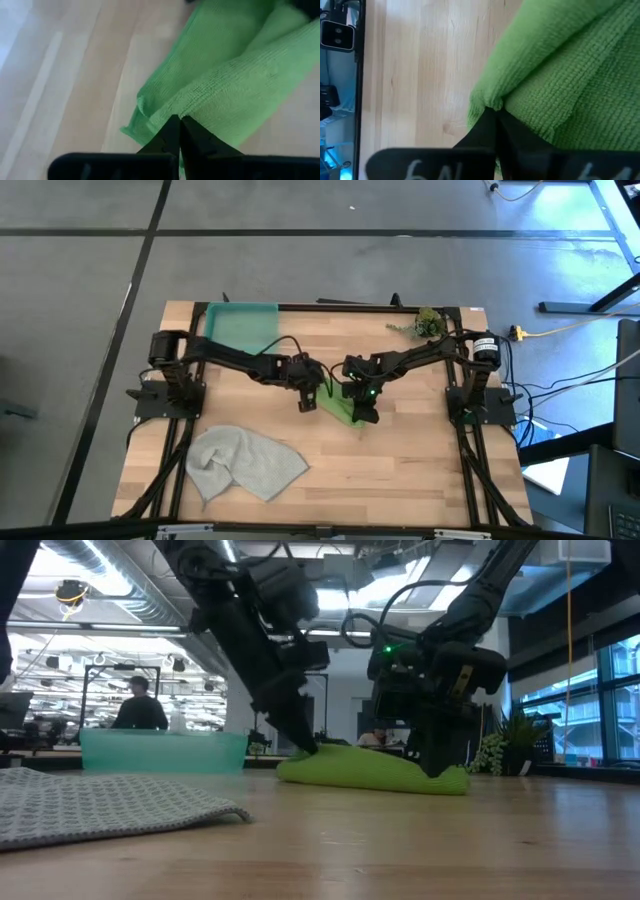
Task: Roll microfiber towels into tight, uniform cylinder then place into a basket
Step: Roll the green towel
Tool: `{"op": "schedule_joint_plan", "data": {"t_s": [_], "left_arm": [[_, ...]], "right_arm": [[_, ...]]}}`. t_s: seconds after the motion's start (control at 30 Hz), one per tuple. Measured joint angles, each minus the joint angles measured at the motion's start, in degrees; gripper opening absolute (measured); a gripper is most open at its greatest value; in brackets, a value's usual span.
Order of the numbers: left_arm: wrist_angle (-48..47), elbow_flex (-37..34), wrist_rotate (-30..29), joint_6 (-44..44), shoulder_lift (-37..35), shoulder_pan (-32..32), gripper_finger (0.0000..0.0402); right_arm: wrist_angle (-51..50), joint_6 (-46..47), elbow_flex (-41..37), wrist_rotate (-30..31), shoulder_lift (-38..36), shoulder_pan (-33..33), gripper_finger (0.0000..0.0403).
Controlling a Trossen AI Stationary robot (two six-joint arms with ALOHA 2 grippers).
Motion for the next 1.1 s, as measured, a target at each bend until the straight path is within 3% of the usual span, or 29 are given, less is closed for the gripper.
{"op": "schedule_joint_plan", "data": {"t_s": [0.63,0.9,1.1], "left_arm": [[4.2,0.2,-1.1,0.3,7.7,1.9,0.0],[3.8,0.2,-1.7,4.0,7.9,1.0,0.0],[3.8,0.1,-2.5,6.3,7.9,0.0,0.0]], "right_arm": [[-3.9,-0.7,2.9,-3.4,-1.2,-0.7,0.0],[-4.2,3.4,3.1,2.0,-8.1,-1.5,0.0],[-4.7,8.0,3.1,4.6,-9.0,-4.6,0.0]]}}
